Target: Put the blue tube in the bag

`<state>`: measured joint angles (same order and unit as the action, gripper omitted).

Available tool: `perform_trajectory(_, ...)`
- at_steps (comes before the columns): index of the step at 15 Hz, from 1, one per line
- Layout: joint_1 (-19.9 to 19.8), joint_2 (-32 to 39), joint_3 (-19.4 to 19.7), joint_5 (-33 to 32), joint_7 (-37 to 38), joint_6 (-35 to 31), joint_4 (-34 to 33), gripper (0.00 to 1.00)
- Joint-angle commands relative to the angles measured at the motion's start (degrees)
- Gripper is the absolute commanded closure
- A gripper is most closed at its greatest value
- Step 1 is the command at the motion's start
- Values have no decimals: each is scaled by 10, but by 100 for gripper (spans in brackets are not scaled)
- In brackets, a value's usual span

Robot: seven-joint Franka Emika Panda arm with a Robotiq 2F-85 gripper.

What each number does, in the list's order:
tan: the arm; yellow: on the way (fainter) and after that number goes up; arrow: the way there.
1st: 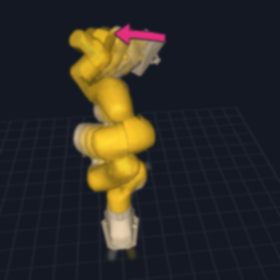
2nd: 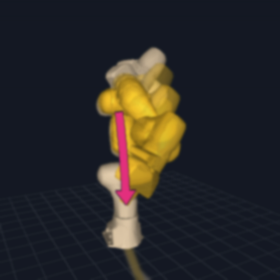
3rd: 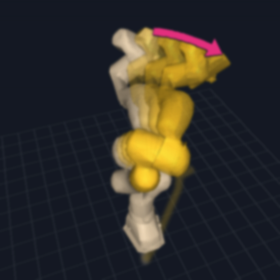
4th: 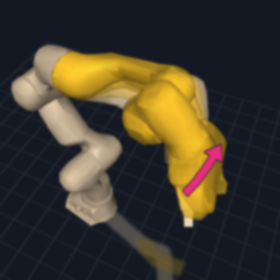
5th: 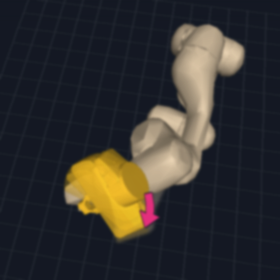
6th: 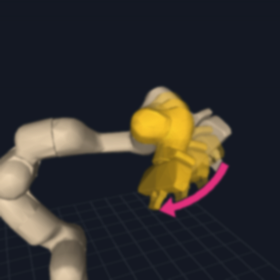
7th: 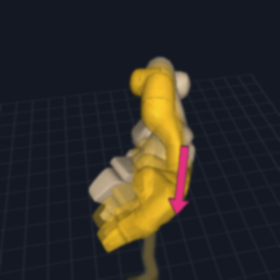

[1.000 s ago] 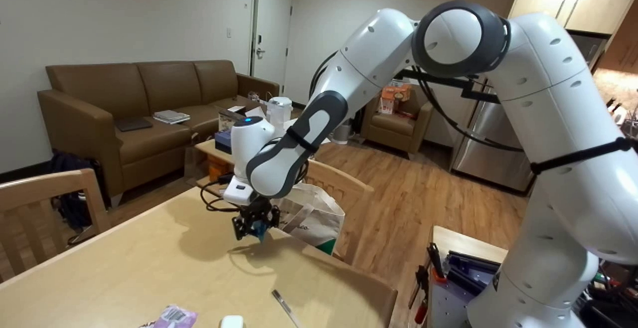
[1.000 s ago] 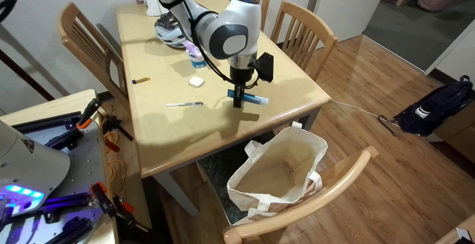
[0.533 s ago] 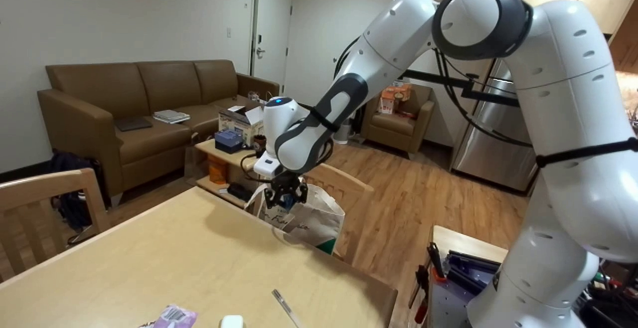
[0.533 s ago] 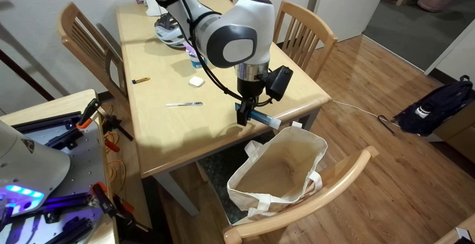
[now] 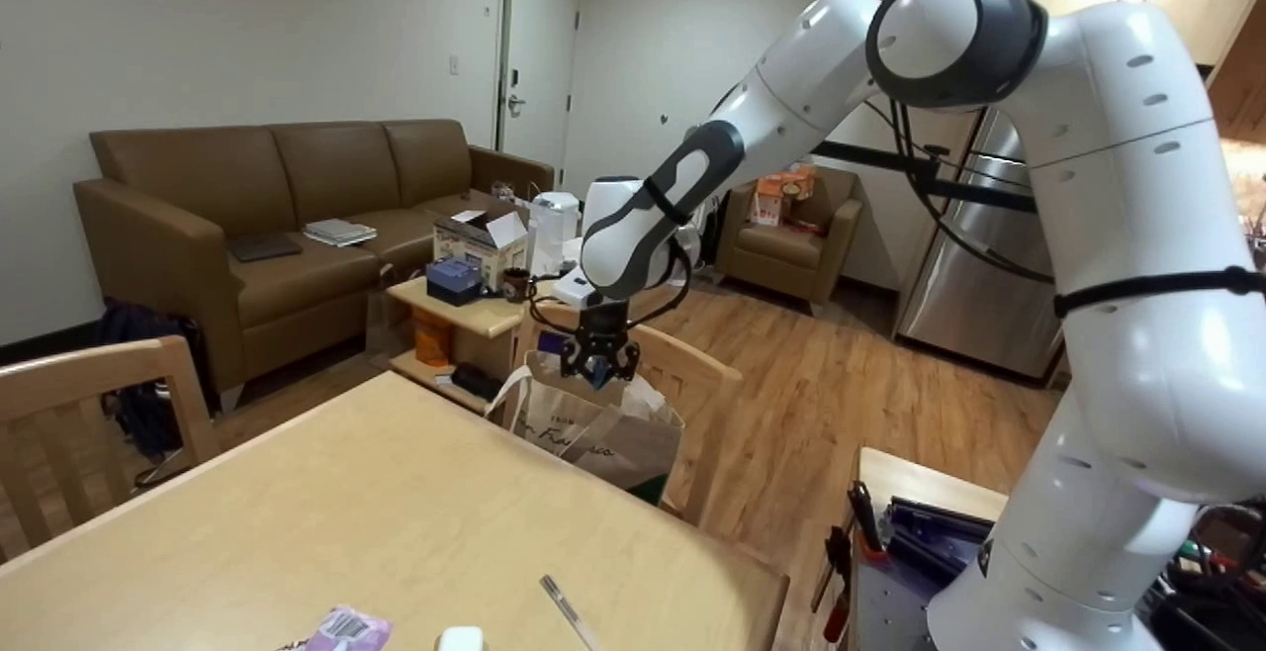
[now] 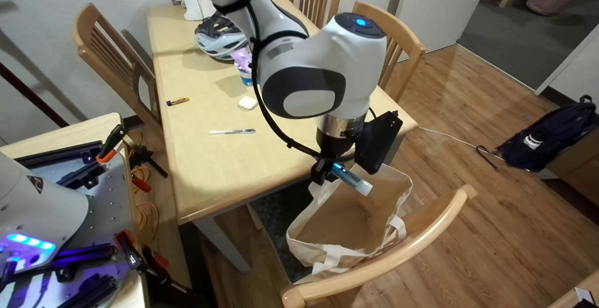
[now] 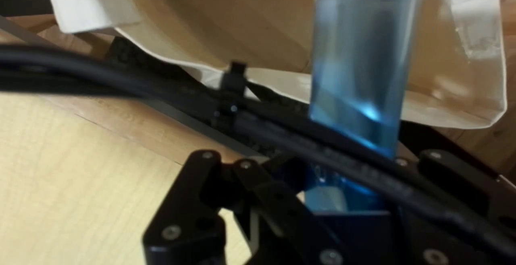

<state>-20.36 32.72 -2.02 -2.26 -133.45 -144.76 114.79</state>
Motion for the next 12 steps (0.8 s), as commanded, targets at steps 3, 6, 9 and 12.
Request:
perform_trajectory(3,-97,56,-78,159,-148,5,-55,100)
perform_trajectory(6,-137,94,-104,227,-217,34,-101,100)
perform_trajectory(9,-256,144,-227,130,-160,80,-160,73)
perform_trajectory(12,-328,188,-298,78,-159,133,-209,55)
